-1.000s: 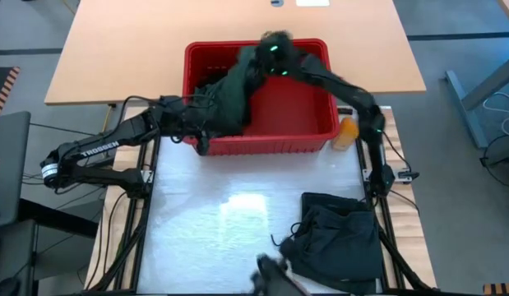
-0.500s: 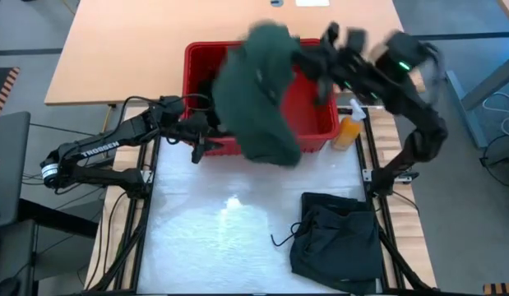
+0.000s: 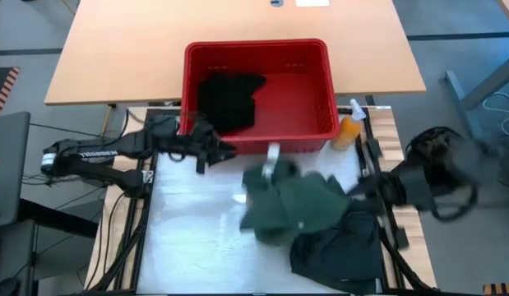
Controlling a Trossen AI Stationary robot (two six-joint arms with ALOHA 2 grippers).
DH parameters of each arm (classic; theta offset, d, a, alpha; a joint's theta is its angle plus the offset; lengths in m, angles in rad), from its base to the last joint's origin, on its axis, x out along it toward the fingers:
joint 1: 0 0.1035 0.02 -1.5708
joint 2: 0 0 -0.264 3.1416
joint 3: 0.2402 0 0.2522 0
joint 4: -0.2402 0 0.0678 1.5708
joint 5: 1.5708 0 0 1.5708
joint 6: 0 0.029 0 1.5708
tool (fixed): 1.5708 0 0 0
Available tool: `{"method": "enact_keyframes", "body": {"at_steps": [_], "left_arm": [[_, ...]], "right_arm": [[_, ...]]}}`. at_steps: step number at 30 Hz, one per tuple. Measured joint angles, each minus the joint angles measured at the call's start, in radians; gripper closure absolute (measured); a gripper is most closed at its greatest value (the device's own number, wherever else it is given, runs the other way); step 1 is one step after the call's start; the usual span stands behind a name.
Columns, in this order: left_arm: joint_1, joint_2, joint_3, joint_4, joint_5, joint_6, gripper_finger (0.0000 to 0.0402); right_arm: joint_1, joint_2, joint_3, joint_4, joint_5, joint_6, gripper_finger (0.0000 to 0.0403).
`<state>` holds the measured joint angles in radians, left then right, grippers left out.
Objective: Fold laundry
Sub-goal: Remove the green shirt from the red bin
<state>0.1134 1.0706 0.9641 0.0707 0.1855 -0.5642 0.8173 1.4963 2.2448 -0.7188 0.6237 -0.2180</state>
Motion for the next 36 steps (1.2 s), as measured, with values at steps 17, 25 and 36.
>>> {"method": "enact_keyframes", "body": {"at_steps": [17, 25, 36], "left_arm": [[-0.498, 0.145, 0.001, 0.241, -0.427, 0.114, 0.0229], [-0.573, 0.118, 0.003, 0.243, -0.446, 0.305, 0.0187], [-0.674, -0.026, 0.005, -0.046, -0.535, 0.327, 0.0191]], "right_arm": [[-0.152, 0.199, 0.000, -0.343, 0.160, 0.534, 0.0379], [-0.338, 0.300, 0.000, -0.342, -0.125, 0.582, 0.0378], [-0.518, 0.448, -0.001, -0.186, -0.284, 0.595, 0.0378]]}}
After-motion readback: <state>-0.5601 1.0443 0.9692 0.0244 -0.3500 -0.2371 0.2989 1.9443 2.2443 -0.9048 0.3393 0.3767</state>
